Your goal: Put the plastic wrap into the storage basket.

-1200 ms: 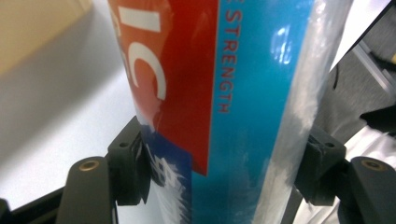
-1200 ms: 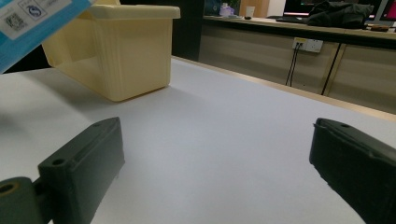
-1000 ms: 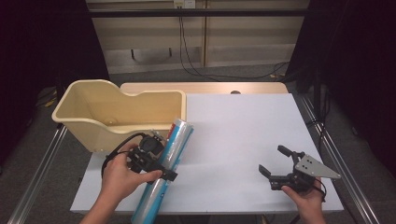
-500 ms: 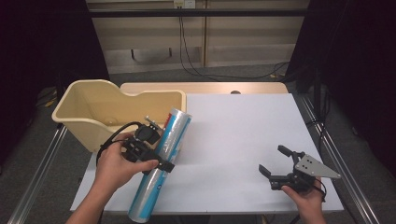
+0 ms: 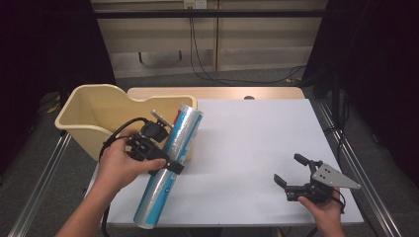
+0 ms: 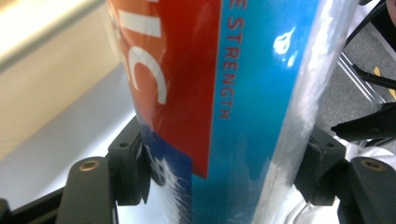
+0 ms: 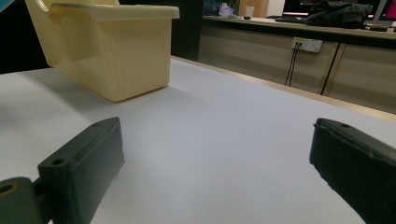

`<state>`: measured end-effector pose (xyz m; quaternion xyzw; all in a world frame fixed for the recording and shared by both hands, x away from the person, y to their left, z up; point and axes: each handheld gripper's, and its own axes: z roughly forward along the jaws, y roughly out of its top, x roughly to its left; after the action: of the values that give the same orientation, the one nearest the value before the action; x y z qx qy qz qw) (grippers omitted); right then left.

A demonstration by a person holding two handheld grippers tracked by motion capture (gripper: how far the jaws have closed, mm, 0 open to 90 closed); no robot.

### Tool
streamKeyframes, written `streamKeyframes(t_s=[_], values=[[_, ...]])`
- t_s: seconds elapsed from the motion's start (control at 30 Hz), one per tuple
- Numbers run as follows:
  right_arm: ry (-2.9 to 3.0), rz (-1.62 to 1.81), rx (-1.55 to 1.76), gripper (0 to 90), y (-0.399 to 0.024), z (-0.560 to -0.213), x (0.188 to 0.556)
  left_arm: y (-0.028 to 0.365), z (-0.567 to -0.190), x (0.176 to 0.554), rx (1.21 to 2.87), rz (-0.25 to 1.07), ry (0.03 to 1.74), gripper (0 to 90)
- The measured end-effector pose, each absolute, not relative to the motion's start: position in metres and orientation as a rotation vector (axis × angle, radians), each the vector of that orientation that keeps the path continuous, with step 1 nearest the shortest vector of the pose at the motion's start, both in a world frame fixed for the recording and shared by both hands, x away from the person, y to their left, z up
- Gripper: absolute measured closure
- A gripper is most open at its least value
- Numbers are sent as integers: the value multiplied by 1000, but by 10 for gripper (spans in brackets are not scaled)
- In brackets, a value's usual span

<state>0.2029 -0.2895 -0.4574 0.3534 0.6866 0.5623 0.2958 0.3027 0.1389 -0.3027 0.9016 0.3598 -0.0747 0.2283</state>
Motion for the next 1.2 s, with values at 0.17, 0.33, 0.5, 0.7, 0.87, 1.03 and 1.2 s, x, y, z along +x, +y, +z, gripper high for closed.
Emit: streamKeyframes(t_s=[0.17,0.33,0.5,0.7,0.87,1.03,1.2], values=[[1826,1495,939,25,-290,-457,203,139,-295,307,2480,-198,995,322],[1825,1496,938,25,-290,-457,203,140,-285,311,2476,-188,997,322],[1821,1495,935,26,-290,-457,203,141,-276,317,2478,-191,1005,322],[1823,1496,936,25,-291,-457,203,142,-266,322,2483,-183,1012,322],[1822,1497,938,25,-291,-457,203,144,-258,327,2479,-191,1022,322],[1821,1499,938,25,-291,-457,203,144,-252,330,2485,-181,1027,322],[1821,1500,939,25,-291,-457,203,145,-245,334,2480,-179,1030,322]])
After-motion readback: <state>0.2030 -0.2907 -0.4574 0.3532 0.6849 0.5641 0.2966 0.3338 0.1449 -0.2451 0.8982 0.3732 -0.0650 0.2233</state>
